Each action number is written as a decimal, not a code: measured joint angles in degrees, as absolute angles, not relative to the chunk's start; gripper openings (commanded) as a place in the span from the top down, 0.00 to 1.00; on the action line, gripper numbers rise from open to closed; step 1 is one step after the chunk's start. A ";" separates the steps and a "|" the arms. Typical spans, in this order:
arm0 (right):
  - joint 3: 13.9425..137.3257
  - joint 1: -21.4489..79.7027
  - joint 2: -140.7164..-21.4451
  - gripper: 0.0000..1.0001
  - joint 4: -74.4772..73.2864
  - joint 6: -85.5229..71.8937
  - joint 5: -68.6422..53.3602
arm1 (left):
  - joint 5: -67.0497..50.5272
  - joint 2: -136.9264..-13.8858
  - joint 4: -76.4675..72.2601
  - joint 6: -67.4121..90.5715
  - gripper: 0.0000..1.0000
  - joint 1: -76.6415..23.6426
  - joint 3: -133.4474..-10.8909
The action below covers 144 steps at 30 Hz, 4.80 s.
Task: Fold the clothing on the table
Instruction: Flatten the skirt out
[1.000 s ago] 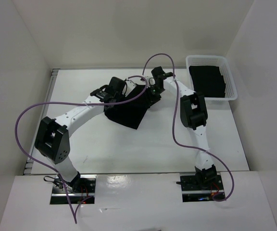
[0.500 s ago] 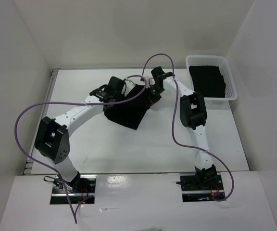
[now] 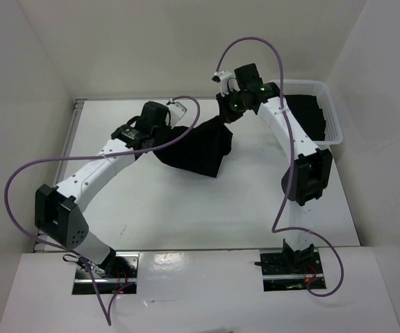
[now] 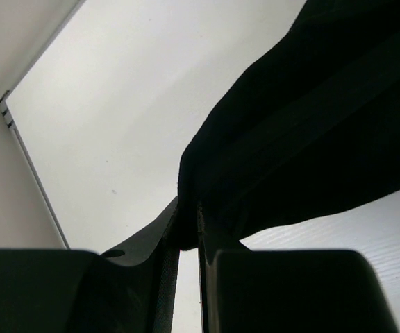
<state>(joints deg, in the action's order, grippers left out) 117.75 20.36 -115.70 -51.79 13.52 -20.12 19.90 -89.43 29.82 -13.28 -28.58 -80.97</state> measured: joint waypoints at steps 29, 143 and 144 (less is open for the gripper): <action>117.54 20.64 -104.25 1.00 -57.84 20.32 -23.40 | 21.39 -82.56 32.88 -13.39 0.80 -28.08 -81.78; 98.94 61.39 -128.03 0.72 -22.52 28.03 11.70 | -22.55 -85.32 45.84 -7.90 0.05 33.08 -70.94; 98.94 61.12 -128.03 0.77 -22.55 27.99 11.70 | -22.52 -85.32 45.89 -8.23 0.06 33.08 -70.70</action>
